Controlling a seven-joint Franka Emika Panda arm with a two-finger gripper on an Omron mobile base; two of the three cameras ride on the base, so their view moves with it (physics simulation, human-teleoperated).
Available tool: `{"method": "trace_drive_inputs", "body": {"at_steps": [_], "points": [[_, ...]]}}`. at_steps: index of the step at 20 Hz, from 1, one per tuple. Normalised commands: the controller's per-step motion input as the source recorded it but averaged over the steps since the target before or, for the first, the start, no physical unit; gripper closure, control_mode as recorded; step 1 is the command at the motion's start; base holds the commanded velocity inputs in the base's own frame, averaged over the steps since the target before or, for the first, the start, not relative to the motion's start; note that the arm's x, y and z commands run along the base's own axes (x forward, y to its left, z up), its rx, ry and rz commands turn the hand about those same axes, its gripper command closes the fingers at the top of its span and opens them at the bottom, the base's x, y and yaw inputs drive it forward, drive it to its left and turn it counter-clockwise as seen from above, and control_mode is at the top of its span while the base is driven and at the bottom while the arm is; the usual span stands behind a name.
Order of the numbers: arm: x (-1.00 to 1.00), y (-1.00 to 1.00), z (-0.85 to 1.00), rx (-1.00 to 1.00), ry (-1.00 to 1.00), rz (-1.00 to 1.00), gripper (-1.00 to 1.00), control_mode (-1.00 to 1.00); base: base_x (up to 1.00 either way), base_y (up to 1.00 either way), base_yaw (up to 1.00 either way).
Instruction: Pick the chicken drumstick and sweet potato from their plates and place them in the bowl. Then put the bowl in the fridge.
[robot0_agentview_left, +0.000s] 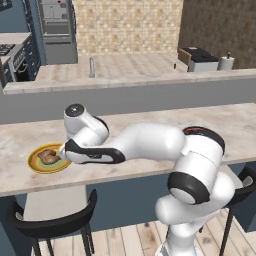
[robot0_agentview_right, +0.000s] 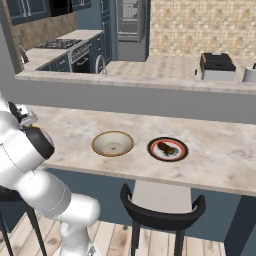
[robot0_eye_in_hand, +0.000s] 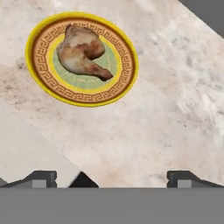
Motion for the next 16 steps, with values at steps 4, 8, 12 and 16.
{"method": "trace_drive_inputs", "body": {"at_steps": [4, 8, 12, 16], "points": [[0.24, 0.25, -0.15, 0.15, -0.04, -0.04, -1.0, -1.0, 0.0, 0.0, 0.0], [0.23, 0.16, -0.14, 0.12, 0.0, -0.02, -1.0, -1.0, 0.0, 0.0, 0.0], [0.23, 0.09, -0.06, 0.03, 0.1, -0.04, -1.0, -1.0, 0.0, 0.0, 0.0], [0.24, 0.13, -0.04, 0.0, 0.17, -0.06, -1.0, -1.0, 0.0, 0.0, 0.0]]}}
